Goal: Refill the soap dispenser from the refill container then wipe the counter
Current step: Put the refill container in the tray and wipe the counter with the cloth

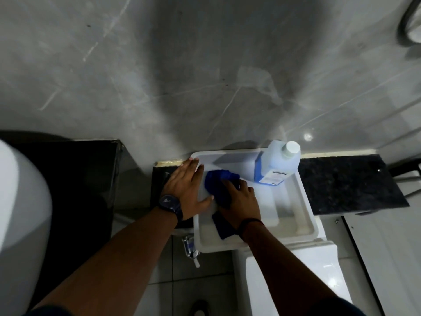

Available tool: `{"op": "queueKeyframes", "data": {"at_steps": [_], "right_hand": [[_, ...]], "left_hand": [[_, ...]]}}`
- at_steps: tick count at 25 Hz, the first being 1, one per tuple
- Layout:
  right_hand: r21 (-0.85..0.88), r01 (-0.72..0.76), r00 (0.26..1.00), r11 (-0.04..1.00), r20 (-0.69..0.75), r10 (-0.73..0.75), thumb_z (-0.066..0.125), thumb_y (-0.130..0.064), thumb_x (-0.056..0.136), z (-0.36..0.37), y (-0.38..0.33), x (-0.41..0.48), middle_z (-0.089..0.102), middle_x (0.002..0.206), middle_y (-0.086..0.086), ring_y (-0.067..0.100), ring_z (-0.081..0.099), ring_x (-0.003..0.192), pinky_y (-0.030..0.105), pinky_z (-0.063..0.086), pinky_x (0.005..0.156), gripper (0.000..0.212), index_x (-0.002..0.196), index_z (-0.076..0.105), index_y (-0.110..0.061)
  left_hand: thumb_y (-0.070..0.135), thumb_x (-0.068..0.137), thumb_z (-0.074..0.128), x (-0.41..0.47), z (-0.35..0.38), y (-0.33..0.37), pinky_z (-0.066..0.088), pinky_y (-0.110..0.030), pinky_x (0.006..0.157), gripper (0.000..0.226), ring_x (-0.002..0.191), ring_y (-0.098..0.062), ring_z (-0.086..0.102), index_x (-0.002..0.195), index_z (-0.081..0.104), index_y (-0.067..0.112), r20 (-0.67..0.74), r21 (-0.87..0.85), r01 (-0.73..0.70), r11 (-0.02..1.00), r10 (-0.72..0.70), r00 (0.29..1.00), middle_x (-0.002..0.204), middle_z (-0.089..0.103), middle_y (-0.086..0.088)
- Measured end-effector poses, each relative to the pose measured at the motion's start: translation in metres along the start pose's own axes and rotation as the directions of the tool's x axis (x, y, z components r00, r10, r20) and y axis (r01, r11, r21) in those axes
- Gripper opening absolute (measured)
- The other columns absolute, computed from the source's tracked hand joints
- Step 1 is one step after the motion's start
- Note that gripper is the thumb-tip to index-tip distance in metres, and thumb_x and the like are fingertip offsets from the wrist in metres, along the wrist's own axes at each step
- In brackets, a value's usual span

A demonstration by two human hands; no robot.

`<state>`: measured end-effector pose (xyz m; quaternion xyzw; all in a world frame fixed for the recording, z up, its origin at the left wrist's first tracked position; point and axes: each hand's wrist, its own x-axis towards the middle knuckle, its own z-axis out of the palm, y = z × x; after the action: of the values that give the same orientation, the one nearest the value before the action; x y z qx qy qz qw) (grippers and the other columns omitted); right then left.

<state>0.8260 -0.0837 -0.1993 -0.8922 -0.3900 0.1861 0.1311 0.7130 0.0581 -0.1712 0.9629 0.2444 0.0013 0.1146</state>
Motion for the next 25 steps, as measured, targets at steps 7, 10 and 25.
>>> {"op": "queueKeyframes", "data": {"at_steps": [7, 10, 25], "right_hand": [[0.307, -0.028, 0.948, 0.951, -0.294, 0.123, 0.068, -0.015, 0.081, -0.034, -0.029, -0.025, 0.051, 0.127, 0.014, 0.033, 0.052, 0.112, 0.042, 0.045, 0.096, 0.055, 0.132, 0.048, -0.024], [0.365, 0.036, 0.904, 0.93, -0.408, 0.125, 0.07, -0.01, 0.078, -0.068, -0.064, -0.068, 0.055, 0.12, 0.017, 0.035, 0.055, 0.105, 0.04, 0.046, 0.09, 0.056, 0.13, 0.052, -0.017], [0.409, -0.043, 0.973, 0.911, -0.189, 0.131, 0.061, -0.004, 0.081, 0.044, -0.291, -0.386, 0.05, 0.127, 0.02, 0.035, 0.051, 0.114, 0.03, 0.037, 0.095, 0.058, 0.136, 0.048, -0.021]], "left_hand": [[0.068, 0.074, 0.046, -0.029, -0.064, -0.003, 0.029, -0.042, 0.108, 0.082, 0.131, -0.028, 0.033, 0.138, 0.033, 0.019, -0.066, 0.026, -0.105, 0.994, 0.106, 0.992, 0.146, 0.036, -0.007], [0.065, 0.073, 0.051, -0.079, -0.112, -0.002, 0.039, -0.044, 0.101, 0.078, 0.124, -0.027, 0.04, 0.135, 0.038, 0.02, -0.114, -0.035, -0.118, 0.992, 0.114, 0.987, 0.14, 0.042, -0.005], [0.049, 0.067, 0.07, -0.465, -0.185, -0.09, 0.047, -0.041, 0.095, 0.067, 0.11, -0.031, 0.056, 0.122, 0.056, 0.013, -0.241, -0.205, -0.246, 0.947, 0.194, 0.951, 0.122, 0.059, -0.015]]}}
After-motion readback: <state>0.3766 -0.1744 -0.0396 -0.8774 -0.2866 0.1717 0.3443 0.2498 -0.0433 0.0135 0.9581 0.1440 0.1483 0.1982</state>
